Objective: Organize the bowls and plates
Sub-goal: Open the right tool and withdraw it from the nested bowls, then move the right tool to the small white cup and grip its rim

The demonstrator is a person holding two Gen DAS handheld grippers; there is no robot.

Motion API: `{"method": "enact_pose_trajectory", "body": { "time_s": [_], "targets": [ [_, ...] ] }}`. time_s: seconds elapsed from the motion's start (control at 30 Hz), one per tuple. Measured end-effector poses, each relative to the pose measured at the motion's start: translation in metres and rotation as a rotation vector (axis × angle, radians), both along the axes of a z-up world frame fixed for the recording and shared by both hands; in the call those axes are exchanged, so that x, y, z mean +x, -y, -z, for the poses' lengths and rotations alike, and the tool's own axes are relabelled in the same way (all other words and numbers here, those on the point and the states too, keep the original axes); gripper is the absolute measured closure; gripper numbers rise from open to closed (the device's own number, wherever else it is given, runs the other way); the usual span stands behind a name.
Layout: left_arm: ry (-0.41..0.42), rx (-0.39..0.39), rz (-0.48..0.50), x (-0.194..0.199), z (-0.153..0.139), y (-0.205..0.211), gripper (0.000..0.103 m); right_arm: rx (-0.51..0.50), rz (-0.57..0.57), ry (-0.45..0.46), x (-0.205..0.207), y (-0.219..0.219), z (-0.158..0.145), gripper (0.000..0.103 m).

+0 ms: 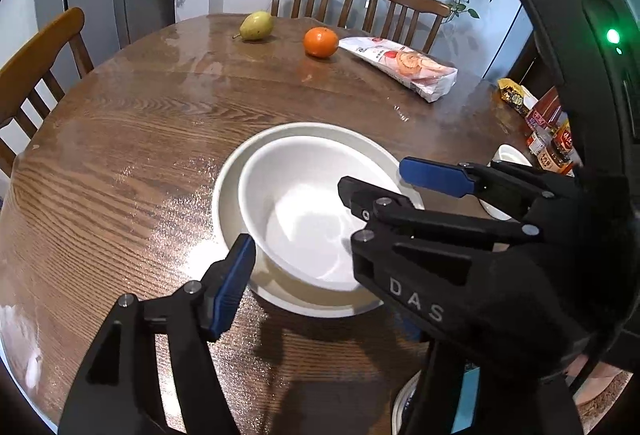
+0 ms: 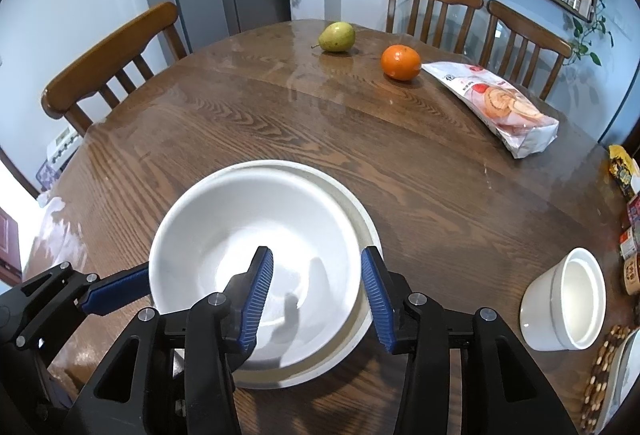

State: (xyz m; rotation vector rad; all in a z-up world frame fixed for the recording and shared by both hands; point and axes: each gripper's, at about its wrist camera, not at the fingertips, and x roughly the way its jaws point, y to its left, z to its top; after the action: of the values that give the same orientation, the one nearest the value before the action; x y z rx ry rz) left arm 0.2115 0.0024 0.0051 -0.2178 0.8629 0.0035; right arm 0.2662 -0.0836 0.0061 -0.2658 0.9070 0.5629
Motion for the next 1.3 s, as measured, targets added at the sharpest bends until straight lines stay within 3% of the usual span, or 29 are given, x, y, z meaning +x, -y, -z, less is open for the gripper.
{"method": "enact_pose_trajectory", "body": {
  "time_s": [0.5,0.73,1.1,1.3],
  "targets": [
    [0.056,0.015,0.007,-0.007,-0.022,0.007,0.037,0.045,0.017,0.047,-0.004,0.014,-0.023,0.041],
    [0.096,0.007,0.034,-0.008,-0.034,0.018,0.029,0.082,0.048,0.082,-0.005,0.029,-0.038,0.033],
    [0.145,-0.03,0.12,-0.002,-0.055,0.05,0.024,0.118,0.198,0.19,-0.002,0.08,-0.075,0.022],
    [0.201,-0.1,0.182,0.006,-0.06,0.071,0.013,0.137,0.283,0.237,-0.001,0.114,-0.091,0.015]
  ]
}}
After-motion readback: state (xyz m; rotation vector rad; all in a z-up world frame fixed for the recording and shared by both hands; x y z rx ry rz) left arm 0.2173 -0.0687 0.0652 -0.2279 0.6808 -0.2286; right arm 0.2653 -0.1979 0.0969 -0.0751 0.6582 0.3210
